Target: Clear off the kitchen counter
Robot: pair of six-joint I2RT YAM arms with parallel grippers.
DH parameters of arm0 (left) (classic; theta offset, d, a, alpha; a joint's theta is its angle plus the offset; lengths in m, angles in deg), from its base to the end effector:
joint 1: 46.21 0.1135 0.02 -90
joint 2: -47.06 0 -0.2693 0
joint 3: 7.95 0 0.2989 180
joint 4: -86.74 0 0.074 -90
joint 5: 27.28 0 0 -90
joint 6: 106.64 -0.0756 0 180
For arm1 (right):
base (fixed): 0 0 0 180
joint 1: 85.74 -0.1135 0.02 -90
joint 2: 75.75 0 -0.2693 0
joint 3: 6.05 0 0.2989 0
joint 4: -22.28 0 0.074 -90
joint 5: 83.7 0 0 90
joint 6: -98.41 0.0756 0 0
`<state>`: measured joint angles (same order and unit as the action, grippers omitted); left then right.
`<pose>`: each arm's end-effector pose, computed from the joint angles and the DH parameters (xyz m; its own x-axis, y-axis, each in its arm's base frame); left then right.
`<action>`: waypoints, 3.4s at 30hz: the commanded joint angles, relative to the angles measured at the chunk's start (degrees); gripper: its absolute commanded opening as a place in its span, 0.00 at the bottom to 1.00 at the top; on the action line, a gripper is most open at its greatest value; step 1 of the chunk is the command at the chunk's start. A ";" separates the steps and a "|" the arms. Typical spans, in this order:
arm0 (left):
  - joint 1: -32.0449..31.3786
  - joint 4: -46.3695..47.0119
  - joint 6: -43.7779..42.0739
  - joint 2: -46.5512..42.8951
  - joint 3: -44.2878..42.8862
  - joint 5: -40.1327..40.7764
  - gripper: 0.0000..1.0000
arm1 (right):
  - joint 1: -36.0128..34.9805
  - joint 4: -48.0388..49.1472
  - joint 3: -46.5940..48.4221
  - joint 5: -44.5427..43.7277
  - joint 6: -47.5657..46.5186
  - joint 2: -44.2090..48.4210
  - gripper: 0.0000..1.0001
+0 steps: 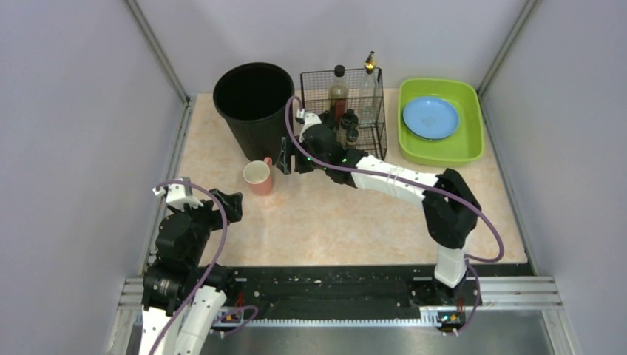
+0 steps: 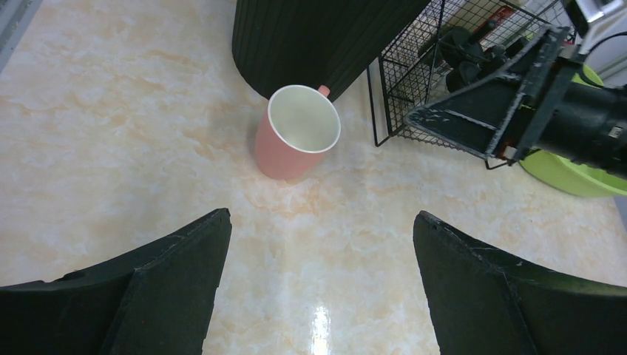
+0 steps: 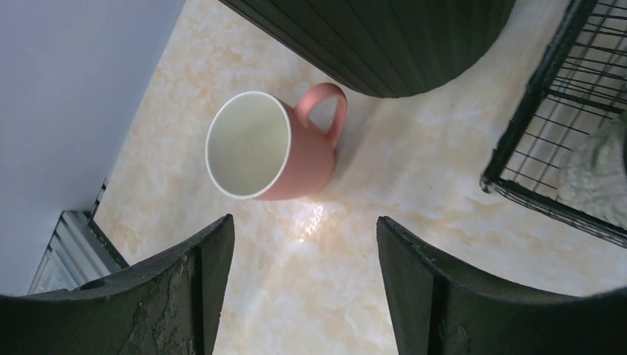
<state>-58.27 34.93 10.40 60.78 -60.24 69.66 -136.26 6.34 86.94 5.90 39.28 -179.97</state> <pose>0.1360 -0.0197 0.3296 -0.2415 -0.4099 -0.8796 -0.0195 0.9083 -0.4179 0.3262 0.3952 0.2480 -0.6432 0.0262 -0.7653 -0.5101 0.7307 0.4537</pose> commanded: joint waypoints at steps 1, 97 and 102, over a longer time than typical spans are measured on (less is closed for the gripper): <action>-0.16 2.48 -0.50 -0.12 -0.23 0.18 0.97 | -1.80 -0.15 6.77 -2.53 2.98 -5.57 0.69; -0.16 3.17 -0.86 -0.88 -0.03 -2.01 0.98 | 39.62 -21.71 -3.56 -22.27 -13.21 31.61 0.00; -0.16 3.34 -1.02 -1.20 0.01 -2.62 0.98 | 45.40 -19.66 -3.16 -20.85 -8.17 25.69 0.00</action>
<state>-58.27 35.15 10.23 60.40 -60.22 68.04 -94.27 -20.74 79.95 -17.38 24.92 -151.45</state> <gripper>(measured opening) 0.976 0.074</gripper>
